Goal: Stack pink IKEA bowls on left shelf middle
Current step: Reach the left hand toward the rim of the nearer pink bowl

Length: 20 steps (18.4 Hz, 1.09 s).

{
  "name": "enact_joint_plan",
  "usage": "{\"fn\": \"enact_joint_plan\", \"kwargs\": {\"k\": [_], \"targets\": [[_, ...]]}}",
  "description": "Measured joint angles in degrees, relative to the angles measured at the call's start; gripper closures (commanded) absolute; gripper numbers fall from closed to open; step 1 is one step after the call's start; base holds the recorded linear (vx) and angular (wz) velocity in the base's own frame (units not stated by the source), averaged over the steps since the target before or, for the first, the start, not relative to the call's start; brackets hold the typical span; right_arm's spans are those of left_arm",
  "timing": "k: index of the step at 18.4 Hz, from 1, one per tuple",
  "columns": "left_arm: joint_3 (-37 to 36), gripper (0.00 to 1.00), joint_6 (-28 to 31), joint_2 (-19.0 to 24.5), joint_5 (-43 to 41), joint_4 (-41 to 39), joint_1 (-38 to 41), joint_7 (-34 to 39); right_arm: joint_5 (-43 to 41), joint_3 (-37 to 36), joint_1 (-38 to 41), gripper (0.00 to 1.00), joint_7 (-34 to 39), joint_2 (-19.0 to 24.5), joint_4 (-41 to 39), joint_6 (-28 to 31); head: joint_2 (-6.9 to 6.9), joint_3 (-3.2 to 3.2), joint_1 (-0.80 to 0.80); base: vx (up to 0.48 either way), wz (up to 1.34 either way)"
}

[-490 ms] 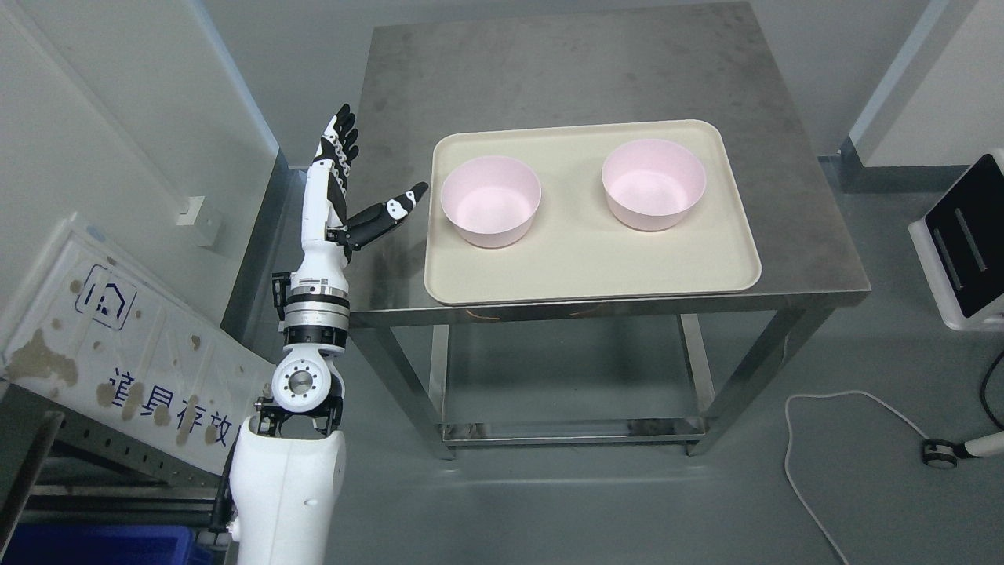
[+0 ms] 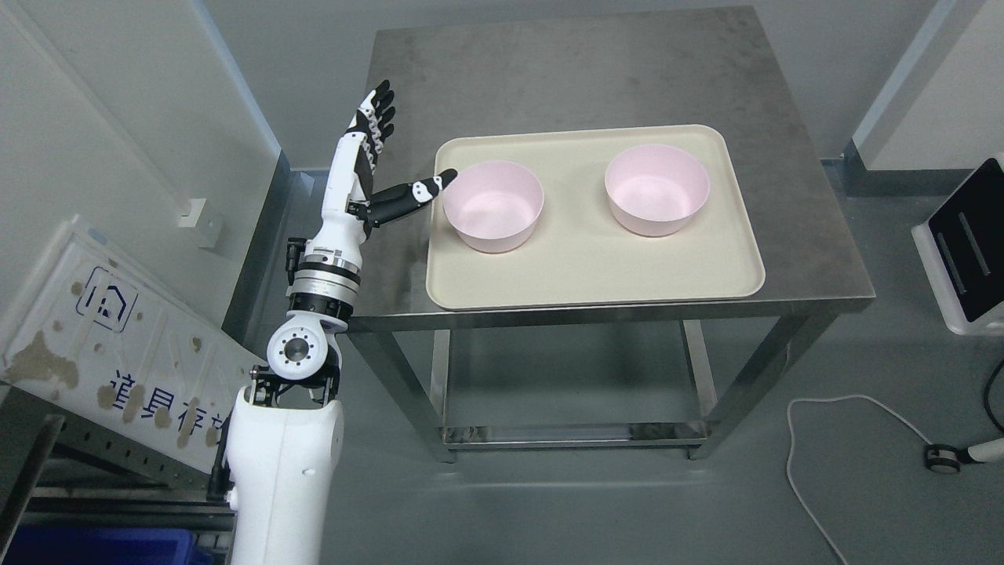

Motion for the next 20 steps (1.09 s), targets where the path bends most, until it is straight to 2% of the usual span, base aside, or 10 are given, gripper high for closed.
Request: {"fn": "enact_joint_plan", "kwargs": {"k": [2,5,13,20], "targets": [[-0.02,0.03,0.78,0.94,-0.90,1.08,-1.87,-6.12,0.00,0.00,0.00,0.00,0.14,0.00,0.00,0.00,0.00,0.00,0.00,0.000,0.00],[-0.09,0.08,1.81,3.27,-3.53,3.30,-4.77,-10.36,0.00,0.00,0.00,0.00,0.14,0.00,0.00,0.00,0.00,0.00,0.00,0.000,0.00],[-1.62,0.17,4.32,7.09,-9.85,8.25,-9.55,-14.42,0.00,0.00,0.00,0.00,-0.11,0.00,0.00,0.00,0.00,0.00,0.00,0.000,0.00],[-4.15,0.25,5.50,7.58,-11.65,11.52,-13.10,-14.84,0.00,0.00,0.00,0.00,-0.16,0.00,0.00,0.00,0.00,0.00,0.00,0.000,0.00]]}}
